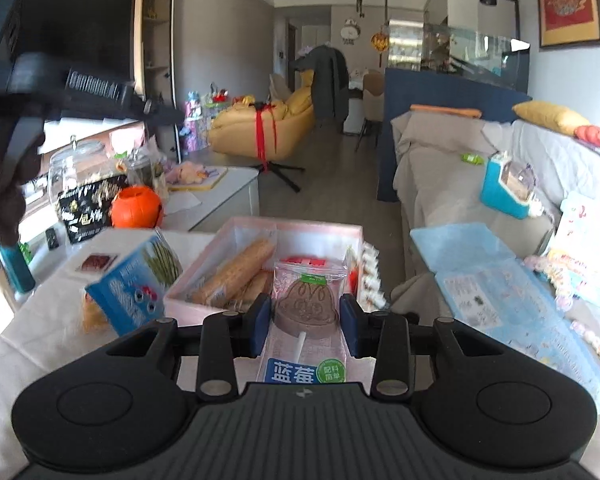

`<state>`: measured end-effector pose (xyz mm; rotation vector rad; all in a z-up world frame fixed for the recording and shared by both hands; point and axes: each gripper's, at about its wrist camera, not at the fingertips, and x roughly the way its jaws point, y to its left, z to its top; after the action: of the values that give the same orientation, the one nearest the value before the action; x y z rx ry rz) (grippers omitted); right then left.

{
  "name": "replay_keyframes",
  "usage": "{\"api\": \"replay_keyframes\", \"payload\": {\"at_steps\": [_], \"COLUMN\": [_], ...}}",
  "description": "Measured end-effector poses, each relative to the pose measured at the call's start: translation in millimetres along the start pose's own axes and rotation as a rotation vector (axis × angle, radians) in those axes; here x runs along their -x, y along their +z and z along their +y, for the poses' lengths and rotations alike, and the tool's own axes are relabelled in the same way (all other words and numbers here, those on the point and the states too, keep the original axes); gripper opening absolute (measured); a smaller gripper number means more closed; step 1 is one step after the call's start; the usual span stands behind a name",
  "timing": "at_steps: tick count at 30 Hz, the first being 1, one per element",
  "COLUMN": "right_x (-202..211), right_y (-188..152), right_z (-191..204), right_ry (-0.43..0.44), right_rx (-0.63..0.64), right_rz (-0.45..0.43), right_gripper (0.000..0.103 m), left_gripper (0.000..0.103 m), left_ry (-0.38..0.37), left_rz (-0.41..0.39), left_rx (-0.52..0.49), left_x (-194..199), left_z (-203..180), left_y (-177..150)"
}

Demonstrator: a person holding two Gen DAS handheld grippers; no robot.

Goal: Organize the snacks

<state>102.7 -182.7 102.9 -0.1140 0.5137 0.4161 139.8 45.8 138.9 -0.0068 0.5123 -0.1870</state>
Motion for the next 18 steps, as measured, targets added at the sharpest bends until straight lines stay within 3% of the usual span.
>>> {"api": "replay_keyframes", "payload": {"at_steps": [3,8,11,15,18], "right_x": [-19,-49,-60,-73,-72], "right_y": [-14,-36,-47,-60,-70], "right_z": [6,13,17,20,22], "right_ry": [0.006,0.038,0.051,0.066,0.063], "right_rx": [0.006,-0.018,-0.033,-0.068,-0.064], "right_rz": [0.052,0.140,0.177,0.219,0.230], "right_gripper": [0.037,0.037,0.037,0.037,0.038], "left_gripper": [0.016,0.019,0.020,0.021,0.036], "left_ry": [0.088,0.145,0.120,0.096,0.077], "left_rz": [0.080,0.111,0.190,0.301,0.303], "left_rx": [0.028,0.176,0.307,0.387,0.433], "left_x": [-15,-17,-31,-61,-69], "left_z": [23,79,109,124,125], "left_y": [-30,-45,-52,-74,-87]}}
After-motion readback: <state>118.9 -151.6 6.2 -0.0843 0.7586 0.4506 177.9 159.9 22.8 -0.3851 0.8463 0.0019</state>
